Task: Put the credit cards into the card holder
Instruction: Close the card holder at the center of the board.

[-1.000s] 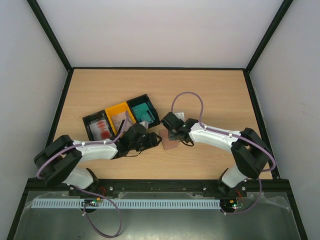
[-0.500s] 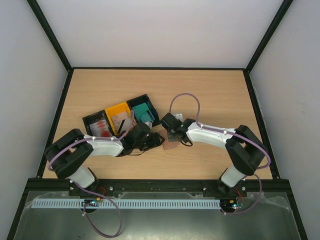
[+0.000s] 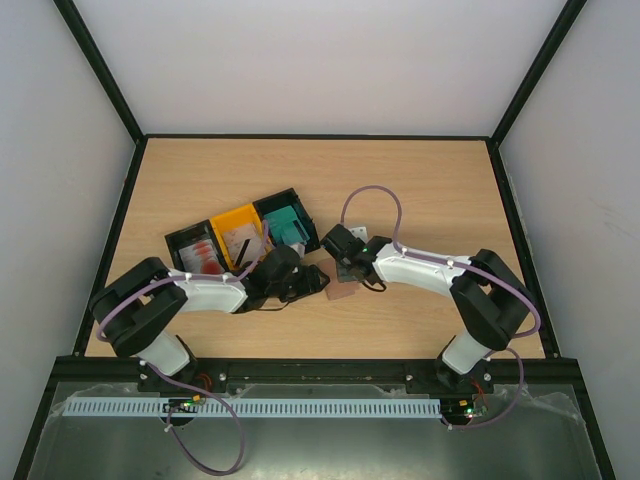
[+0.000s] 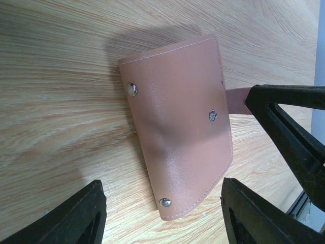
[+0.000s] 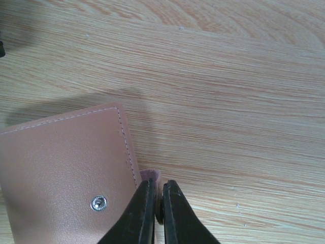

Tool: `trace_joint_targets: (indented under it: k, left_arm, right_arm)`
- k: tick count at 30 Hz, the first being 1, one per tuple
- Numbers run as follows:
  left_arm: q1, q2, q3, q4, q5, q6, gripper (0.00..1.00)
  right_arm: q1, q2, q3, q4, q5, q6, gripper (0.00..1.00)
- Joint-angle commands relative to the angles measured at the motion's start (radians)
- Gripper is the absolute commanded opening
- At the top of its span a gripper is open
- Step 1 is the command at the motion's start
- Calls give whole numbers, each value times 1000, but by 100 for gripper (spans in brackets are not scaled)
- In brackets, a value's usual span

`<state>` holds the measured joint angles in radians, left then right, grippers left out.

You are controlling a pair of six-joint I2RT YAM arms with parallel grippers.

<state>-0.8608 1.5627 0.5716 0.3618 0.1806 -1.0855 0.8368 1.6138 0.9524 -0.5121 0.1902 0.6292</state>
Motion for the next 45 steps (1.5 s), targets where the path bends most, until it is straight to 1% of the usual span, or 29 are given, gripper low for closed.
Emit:
trace_joint_targets:
  k: [1,9,14,21,27,36,45]
  left_arm:
    - [-5,17,19,24,4,4,64]
    - [-5,41,28,18,-1,-12,68]
    - [-4,69,51,-7,-19,-27,67]
    - [-6,109,72,-30,-69,-39,52]
    - [-6,145,67,-23,-69,-42,42]
    - [-7,151,65,-17,-72,-37,35]
    - [-9,166,69,1,-49,-31,31]
  right_arm:
    - [-7,-7,13,-25,19,2,3]
    - [-6,-28,7,-7,-25,2,2]
    - [-6,-42,-10,49,-113,-25,2]
    - [-28,-40,-58,133,-229,-40,2]
    - [-50,-43,-77,173,-284,-45,2]
    - [-56,-51,-75,189,-329,-51,2]
    - [-57,-23,-67,164,-315,-76,2]
